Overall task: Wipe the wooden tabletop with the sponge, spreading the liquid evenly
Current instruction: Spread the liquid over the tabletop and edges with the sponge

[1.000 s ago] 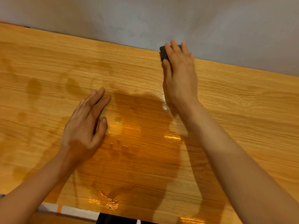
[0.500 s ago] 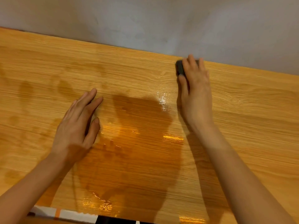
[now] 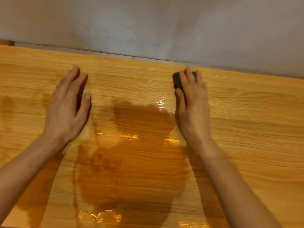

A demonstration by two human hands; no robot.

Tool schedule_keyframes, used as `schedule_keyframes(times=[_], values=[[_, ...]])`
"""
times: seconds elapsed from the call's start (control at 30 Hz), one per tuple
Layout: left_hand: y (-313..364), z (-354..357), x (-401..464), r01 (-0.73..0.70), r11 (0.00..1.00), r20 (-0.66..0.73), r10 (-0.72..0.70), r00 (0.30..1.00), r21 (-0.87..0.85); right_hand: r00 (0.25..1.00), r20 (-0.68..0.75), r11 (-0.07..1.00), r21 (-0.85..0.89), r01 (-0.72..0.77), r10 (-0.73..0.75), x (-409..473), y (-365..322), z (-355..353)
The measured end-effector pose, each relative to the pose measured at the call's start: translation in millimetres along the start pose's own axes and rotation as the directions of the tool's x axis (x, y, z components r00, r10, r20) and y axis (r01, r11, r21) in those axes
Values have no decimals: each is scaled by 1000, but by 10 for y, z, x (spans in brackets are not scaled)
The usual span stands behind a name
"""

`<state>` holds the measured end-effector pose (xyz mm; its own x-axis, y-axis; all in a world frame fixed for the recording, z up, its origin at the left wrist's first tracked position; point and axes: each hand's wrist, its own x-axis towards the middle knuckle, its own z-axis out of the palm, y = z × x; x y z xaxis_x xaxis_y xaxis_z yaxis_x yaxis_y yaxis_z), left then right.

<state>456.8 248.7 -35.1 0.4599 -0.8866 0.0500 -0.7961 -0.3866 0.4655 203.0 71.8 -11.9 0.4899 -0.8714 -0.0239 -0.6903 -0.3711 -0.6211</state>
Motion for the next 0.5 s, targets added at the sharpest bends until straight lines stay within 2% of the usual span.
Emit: schedule_keyframes(times=[0.13,0.2,0.37,0.5], values=[[-154,7,176,12,1000,-9,-12,1000,22,995,74,997,-30,65,-63,-583,168,-56],[-163,14,186,21,1000,-10,-21,1000,18,994,91,998,-19,65,-63,-391,205,-101],[-207,37,185,6,1000,-29,-6,1000,15,999,-30,1000,3,-25,25,431,226,-169],[-323,87,189,-13,999,-63,15,998,38,1000,17,1000,-13,19,-19,-4,309,-197]])
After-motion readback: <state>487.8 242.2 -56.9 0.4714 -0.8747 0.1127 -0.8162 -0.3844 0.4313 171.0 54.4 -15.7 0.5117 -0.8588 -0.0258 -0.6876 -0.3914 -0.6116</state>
